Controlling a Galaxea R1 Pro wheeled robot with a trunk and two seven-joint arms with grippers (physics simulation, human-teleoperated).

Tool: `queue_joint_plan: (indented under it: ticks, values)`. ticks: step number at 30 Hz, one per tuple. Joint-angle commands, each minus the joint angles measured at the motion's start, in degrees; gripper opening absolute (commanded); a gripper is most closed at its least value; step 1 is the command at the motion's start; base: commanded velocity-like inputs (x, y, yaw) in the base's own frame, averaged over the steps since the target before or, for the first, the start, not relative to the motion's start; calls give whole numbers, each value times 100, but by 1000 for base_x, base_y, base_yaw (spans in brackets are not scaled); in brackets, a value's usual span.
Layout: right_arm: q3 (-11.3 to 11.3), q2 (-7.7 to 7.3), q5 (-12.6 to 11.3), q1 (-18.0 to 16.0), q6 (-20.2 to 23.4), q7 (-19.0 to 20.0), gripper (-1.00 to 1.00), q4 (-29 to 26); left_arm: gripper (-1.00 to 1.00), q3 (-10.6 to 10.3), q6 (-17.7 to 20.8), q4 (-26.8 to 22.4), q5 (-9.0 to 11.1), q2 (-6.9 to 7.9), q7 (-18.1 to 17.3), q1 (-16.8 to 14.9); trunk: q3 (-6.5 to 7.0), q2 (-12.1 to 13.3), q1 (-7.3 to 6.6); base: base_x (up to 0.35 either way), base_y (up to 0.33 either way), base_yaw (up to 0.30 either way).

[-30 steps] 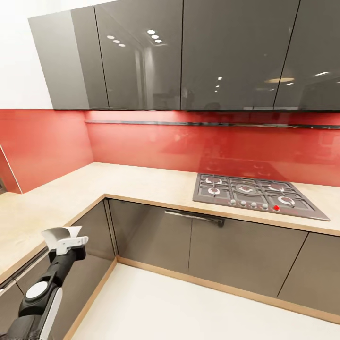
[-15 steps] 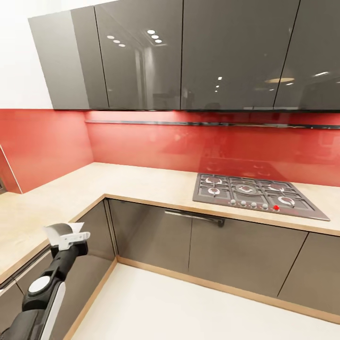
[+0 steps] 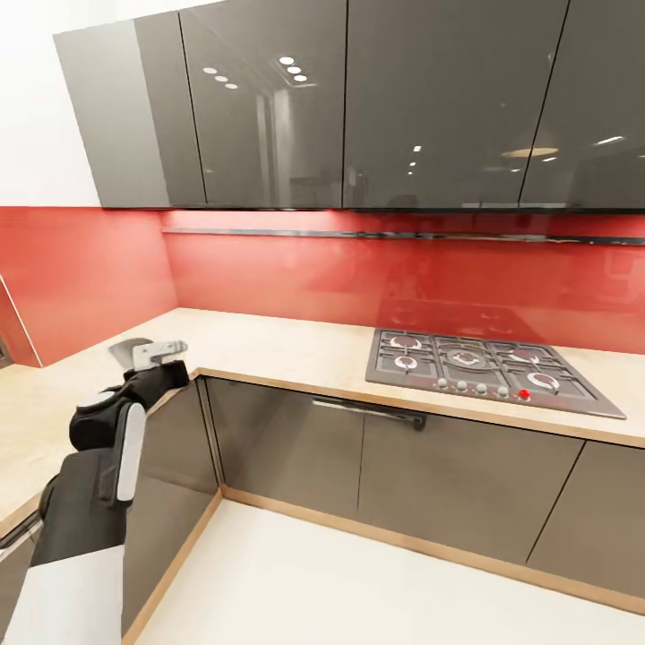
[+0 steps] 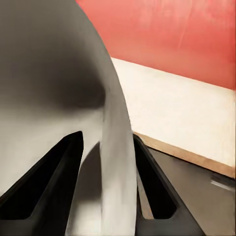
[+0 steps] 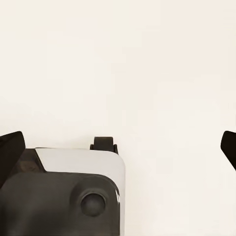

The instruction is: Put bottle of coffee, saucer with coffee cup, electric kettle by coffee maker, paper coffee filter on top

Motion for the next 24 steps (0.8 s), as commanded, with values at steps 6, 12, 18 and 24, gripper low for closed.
queue_joint_plan:
  ticks: [6,12,18,24]
  values:
    - [3,-1,9,-4,-30,-1,100,-5,-100,-385,1125,21,-78,0,-15,-1195,-8,-5,0,0,0,0]
    - [5,264,28,-4,-38,13,100,-16,-100,-1121,1391,591,-995,44,-23,-2390,-8,-5,0,0,0,1]
    - [6,247,28,-4,-37,13,100,-15,-100,-1123,1392,571,-1000,80,-20,-2395,-8,-5,0,0,0,202]
    - [10,245,29,-4,-37,13,100,-15,-100,-1122,1392,566,-1000,89,-18,-2395,-8,-5,0,0,0,261]
